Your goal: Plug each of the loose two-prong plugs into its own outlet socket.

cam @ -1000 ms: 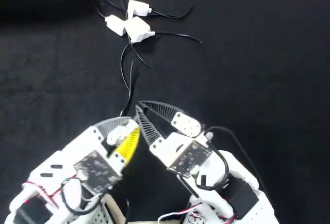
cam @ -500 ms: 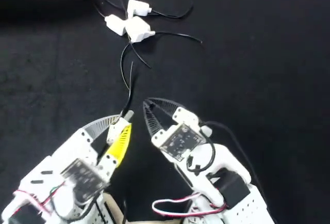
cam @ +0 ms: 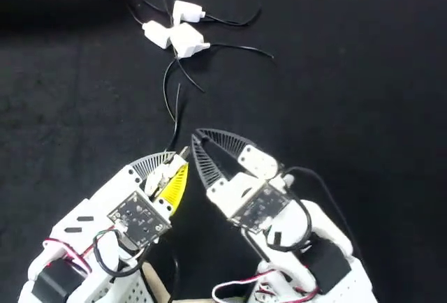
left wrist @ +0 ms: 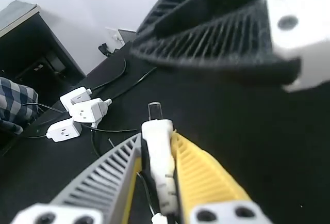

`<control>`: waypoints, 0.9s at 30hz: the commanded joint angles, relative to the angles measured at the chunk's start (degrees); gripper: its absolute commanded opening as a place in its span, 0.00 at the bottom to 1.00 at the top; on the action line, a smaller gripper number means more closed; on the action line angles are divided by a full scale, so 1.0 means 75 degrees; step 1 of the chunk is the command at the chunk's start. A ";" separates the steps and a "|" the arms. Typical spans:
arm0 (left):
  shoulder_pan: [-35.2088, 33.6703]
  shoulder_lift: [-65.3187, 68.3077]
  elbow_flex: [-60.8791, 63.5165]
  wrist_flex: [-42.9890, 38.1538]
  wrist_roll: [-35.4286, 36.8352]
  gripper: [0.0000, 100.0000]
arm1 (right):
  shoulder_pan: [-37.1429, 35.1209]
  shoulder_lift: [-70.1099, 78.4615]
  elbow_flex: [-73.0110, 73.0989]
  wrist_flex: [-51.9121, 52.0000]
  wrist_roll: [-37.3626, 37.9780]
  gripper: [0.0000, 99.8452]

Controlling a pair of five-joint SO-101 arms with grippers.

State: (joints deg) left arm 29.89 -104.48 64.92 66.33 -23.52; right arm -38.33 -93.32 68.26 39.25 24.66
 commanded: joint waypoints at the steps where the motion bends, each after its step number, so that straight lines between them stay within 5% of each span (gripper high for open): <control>1: -0.0006 -0.0012 -0.0123 -0.0199 0.0035 0.03 | -0.0094 0.0041 0.0451 -0.0539 -0.0012 0.01; 11: 0.0006 -0.0012 -0.0779 0.0035 0.0070 0.03 | 0.0012 0.0041 0.2256 -0.1782 -0.0070 0.01; 27: -0.0006 -0.0012 -0.1717 0.0738 0.0504 0.03 | 0.0035 -0.0006 0.2925 -0.1875 -0.0070 0.01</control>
State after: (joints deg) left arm 29.80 -104.57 53.41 71.69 -20.35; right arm -38.68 -93.23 90.33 26.07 24.66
